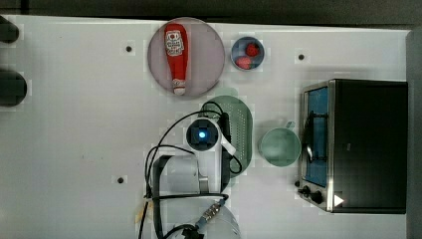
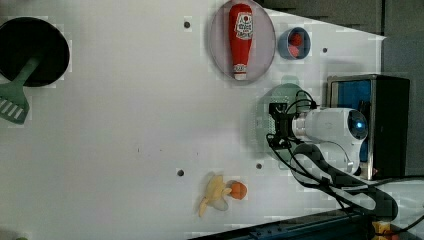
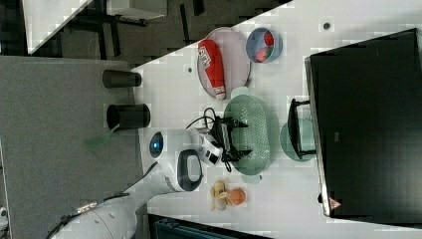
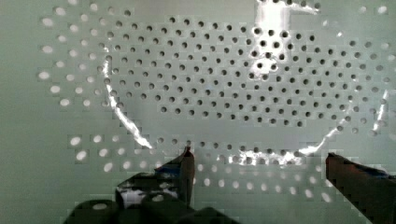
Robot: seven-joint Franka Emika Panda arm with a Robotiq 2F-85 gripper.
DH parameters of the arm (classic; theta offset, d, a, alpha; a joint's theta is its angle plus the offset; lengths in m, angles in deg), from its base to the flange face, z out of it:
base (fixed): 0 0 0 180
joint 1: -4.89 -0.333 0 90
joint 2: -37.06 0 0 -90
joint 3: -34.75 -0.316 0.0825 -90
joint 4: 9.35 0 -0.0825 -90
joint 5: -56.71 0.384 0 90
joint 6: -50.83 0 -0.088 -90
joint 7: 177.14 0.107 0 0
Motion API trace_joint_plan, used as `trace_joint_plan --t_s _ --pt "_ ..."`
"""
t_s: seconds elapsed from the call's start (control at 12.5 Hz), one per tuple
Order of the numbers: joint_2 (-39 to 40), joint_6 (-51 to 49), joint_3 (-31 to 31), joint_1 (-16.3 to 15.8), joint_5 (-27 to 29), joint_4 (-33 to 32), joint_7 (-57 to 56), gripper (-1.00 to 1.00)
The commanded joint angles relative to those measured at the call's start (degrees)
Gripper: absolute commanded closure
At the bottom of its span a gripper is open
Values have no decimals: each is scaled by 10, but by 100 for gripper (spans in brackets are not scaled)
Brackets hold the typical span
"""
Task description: Drag strainer right to left.
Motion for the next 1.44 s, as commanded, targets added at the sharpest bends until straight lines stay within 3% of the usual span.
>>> trace_joint_plan --t_s 0.08,0.56,0.96,1.44 --pt "-8 -19 -18 -48 14 8 72 -100" --pt "-1 -20 -41 -108 19 23 154 -100" --pt "28 -21 -51 -152 71 65 159 -100" --pt "42 -60 -53 -206 91 109 193 -100"
